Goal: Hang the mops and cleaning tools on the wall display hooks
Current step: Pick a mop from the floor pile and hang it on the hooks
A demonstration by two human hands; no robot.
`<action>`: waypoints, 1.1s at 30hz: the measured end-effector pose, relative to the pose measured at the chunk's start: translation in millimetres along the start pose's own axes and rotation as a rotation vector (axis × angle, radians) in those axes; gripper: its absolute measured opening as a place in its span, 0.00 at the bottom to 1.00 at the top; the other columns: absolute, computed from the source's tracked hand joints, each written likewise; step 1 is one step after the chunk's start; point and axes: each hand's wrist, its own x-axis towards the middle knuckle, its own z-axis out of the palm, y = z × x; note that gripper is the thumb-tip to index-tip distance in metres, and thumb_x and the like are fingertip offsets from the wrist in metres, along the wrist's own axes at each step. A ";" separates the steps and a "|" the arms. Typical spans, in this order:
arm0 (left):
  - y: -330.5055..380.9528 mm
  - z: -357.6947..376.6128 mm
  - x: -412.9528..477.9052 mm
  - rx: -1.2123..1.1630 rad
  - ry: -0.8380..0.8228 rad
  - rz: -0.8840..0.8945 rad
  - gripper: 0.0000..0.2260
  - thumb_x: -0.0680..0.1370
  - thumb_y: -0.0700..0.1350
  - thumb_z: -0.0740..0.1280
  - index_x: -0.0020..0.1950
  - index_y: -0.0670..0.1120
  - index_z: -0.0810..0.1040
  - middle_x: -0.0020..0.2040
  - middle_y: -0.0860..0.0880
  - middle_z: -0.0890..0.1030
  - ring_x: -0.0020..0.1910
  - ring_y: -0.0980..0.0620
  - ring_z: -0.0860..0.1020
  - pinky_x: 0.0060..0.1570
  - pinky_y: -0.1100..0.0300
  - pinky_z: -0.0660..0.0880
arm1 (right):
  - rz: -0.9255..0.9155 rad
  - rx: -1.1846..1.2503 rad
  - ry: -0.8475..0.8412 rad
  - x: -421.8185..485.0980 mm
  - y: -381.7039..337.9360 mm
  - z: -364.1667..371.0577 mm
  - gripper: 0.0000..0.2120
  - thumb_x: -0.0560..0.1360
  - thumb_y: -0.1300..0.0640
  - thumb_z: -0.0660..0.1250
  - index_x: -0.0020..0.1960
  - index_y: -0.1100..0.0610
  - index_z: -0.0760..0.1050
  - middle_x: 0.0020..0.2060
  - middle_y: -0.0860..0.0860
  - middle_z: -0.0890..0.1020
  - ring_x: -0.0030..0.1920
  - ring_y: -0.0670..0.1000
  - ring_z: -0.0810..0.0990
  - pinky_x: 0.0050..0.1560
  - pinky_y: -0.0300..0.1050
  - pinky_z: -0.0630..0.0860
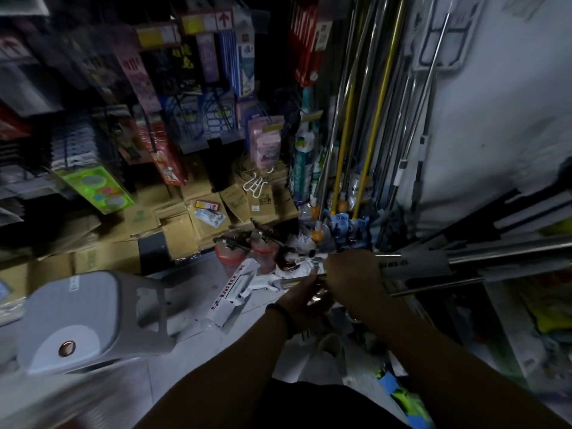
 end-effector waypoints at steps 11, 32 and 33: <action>53.9 -49.3 -2.6 -0.454 0.218 0.369 0.18 0.81 0.57 0.69 0.60 0.44 0.76 0.55 0.40 0.79 0.47 0.41 0.84 0.58 0.44 0.80 | 0.072 0.107 0.034 -13.9 56.7 -77.8 0.25 0.68 0.27 0.71 0.41 0.50 0.82 0.28 0.44 0.80 0.28 0.47 0.79 0.40 0.43 0.84; 165.9 52.3 -55.2 -0.218 0.058 0.772 0.18 0.84 0.52 0.66 0.67 0.41 0.78 0.55 0.41 0.87 0.48 0.43 0.88 0.50 0.46 0.82 | -0.247 0.917 0.117 66.1 20.2 -166.7 0.21 0.80 0.44 0.71 0.56 0.62 0.84 0.57 0.65 0.83 0.56 0.66 0.82 0.60 0.63 0.81; 162.6 60.2 -61.5 -0.216 0.054 0.792 0.18 0.84 0.52 0.65 0.67 0.41 0.78 0.58 0.40 0.86 0.51 0.41 0.87 0.53 0.43 0.82 | -0.260 0.922 0.129 73.4 15.7 -172.3 0.23 0.79 0.43 0.70 0.57 0.64 0.83 0.56 0.66 0.83 0.54 0.67 0.82 0.55 0.62 0.82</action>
